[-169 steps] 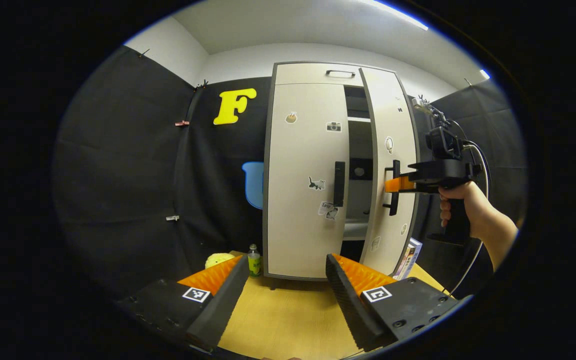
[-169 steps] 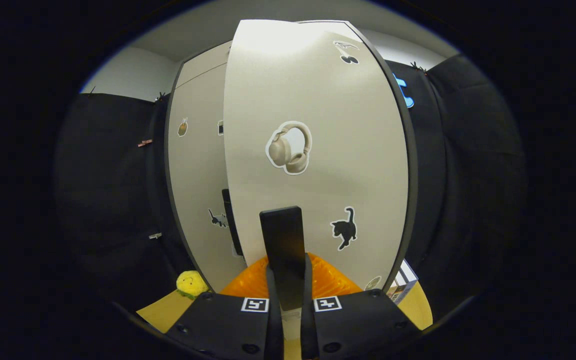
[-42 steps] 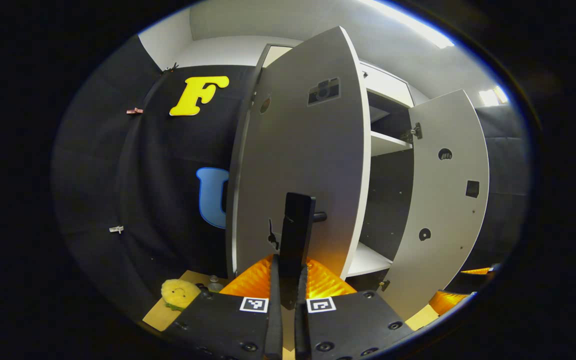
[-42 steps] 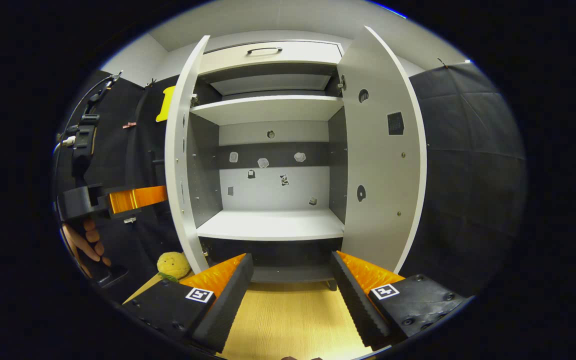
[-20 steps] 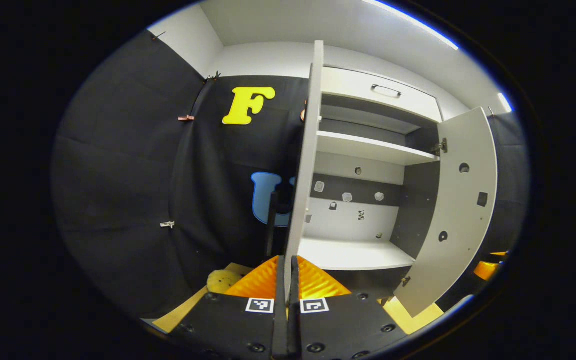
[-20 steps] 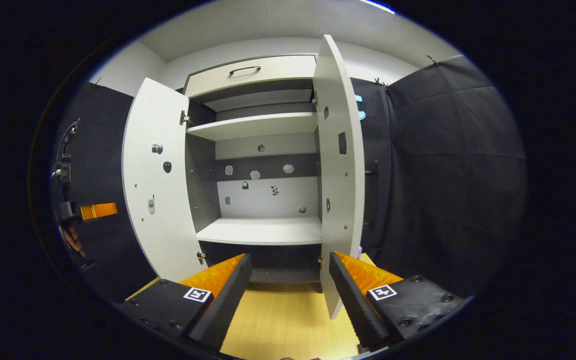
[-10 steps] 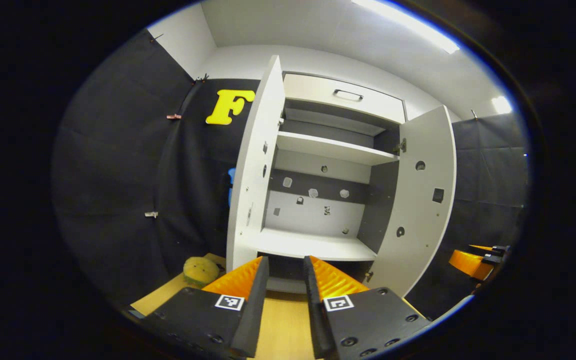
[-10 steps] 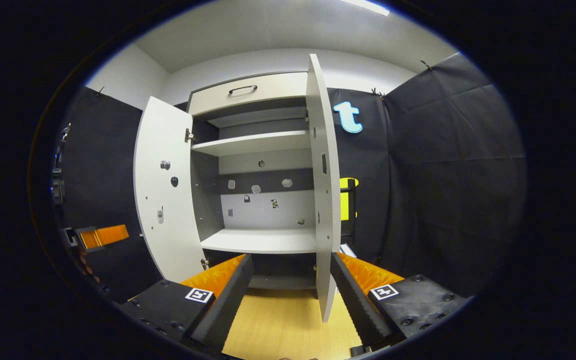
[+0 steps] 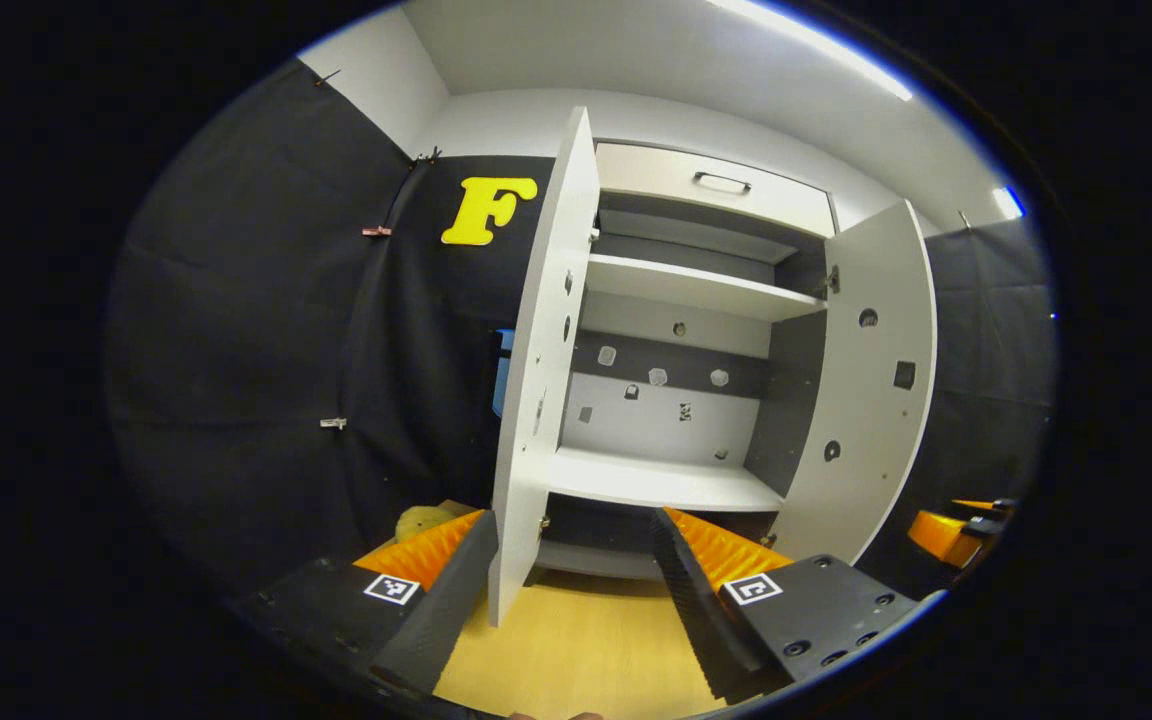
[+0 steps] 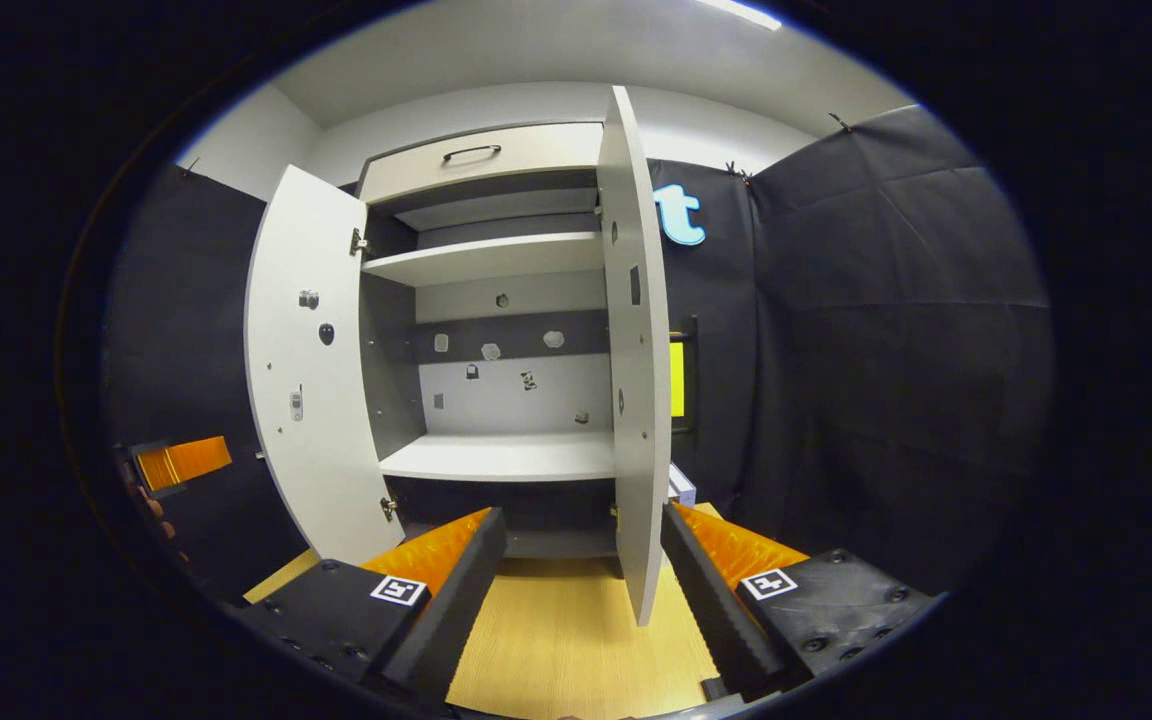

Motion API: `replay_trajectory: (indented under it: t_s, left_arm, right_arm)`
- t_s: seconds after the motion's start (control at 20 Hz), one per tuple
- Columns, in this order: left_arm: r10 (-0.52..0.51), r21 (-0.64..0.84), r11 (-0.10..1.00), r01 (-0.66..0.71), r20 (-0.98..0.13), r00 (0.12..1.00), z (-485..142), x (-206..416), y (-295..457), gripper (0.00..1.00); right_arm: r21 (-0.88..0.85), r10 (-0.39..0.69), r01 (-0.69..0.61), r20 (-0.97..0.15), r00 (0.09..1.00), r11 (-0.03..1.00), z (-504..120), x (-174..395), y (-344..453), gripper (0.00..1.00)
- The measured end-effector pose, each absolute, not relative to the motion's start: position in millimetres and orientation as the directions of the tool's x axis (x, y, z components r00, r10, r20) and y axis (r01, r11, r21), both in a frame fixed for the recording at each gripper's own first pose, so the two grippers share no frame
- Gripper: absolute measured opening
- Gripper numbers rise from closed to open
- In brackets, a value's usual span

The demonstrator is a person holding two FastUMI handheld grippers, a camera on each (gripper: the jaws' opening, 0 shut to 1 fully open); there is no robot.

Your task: Open the right door of the double-door shoe cabinet with the right hand, and open the left door with the left hand.

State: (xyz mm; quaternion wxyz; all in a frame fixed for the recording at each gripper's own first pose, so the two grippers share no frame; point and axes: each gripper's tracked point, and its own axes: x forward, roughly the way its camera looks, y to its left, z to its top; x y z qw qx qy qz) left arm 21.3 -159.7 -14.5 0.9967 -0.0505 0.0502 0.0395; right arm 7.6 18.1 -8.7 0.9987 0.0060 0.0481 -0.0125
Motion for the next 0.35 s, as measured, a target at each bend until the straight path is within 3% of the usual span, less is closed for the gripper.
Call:
replay_trajectory:
  t_s: [0.35]
  left_arm:
    - [-0.02, 0.026, 0.999, 0.023, -0.096, 0.995, -28, 37, -172, 0.95]
  right_arm:
    - [-0.024, -0.078, 0.077, -0.064, 0.995, 0.997, -11, 29, 26, 1.0]
